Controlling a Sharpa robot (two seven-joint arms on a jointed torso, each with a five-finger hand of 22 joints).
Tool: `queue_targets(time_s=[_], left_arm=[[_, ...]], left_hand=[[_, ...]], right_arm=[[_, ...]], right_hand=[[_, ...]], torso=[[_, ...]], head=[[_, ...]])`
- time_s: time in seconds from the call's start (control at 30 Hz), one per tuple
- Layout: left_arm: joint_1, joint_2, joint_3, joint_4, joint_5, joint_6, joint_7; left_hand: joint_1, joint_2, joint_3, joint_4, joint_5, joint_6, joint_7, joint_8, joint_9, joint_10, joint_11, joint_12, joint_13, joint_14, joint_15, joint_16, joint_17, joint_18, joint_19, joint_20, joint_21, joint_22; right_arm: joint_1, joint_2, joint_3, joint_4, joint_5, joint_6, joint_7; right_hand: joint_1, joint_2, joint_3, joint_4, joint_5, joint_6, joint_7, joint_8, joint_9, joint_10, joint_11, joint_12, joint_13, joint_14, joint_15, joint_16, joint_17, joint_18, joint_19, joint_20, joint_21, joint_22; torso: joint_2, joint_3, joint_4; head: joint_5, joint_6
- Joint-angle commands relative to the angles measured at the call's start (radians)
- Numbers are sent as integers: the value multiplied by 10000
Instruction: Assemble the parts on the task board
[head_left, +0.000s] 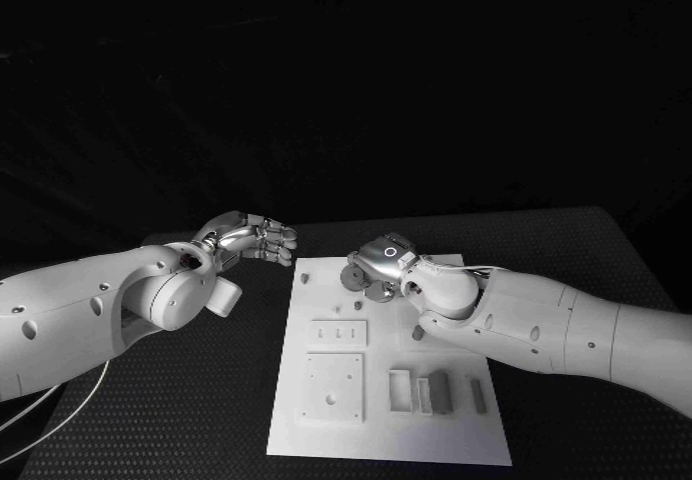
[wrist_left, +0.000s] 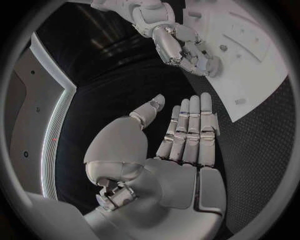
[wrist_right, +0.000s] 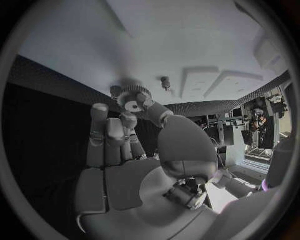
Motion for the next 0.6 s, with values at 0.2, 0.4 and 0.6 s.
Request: queue_targets(time_s=[0.2, 0.4, 0.6], left_arm=[[7, 18, 8, 13, -15, 159, 78], [8, 13, 8, 15, -16, 159, 76], [7, 45, 8, -13, -16, 167, 82]], left_hand=[[-100, -25, -7, 31, -1, -4, 75, -57, -2, 56, -1, -66, 13, 85, -12, -45, 20, 207, -48, 54, -60, 16], [-100, -25, -7, 30, -1, -4, 75, -58, -2, 58, 0, -70, 17, 86, -12, -51, 26, 207, -48, 54, -62, 19], [-101, -26, -7, 29, -1, -4, 75, -59, -1, 59, 0, -75, 20, 87, -11, -57, 32, 207, -49, 55, -63, 21]], right_arm=[[-80, -23, -44, 109, 18, 394, -14], [-89, -17, -44, 108, 44, 430, -19], [-90, 12, -44, 66, 67, 555, -69]], right_hand=[[38, 15, 45, 2, 25, 1952, -237, 72, 843, 7, -91, -59, -20, 17, -53, -30, -13, 150, 10, -66, -2, 126], [37, 14, 45, 1, 25, 1954, -237, 72, 844, 11, -92, -58, -25, 21, -53, -30, -13, 150, 14, -67, -3, 127], [32, -9, 42, -3, 23, 1937, -233, 60, 841, 13, -89, -58, -34, 24, -53, -33, -15, 150, 17, -69, -6, 127]], torso=[[1, -9, 76], [1, -14, 78], [6, -21, 75]], head=[[12, -31], [6, -46], [-12, -36]])
